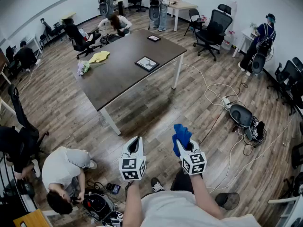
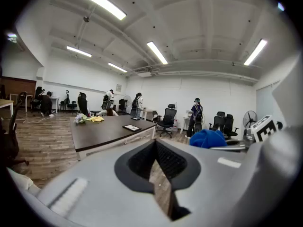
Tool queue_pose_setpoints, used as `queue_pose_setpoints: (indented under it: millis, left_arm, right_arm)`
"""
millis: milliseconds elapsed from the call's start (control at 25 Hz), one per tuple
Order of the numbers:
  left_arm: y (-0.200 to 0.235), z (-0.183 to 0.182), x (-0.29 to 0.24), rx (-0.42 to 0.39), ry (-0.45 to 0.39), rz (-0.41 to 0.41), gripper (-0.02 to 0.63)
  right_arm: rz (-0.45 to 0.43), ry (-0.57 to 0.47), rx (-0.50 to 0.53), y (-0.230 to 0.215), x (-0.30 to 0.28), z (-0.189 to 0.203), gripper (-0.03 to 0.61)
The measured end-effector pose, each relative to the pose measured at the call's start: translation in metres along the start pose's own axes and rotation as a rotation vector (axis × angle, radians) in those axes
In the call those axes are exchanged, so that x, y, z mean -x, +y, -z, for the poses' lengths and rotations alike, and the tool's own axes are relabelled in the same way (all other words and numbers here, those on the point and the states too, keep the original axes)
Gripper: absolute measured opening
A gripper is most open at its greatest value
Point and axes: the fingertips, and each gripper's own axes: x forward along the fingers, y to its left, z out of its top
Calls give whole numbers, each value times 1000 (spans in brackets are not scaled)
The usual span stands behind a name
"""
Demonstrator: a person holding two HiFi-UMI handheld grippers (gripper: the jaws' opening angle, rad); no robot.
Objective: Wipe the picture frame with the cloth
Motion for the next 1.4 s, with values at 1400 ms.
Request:
queue_pose_setpoints:
  millis: [1400]
  left_arm:
    - [146,-79,-257,-38,108,-20,52]
  right_arm:
    - [-62,41,-142,-81,-284,-64,81]
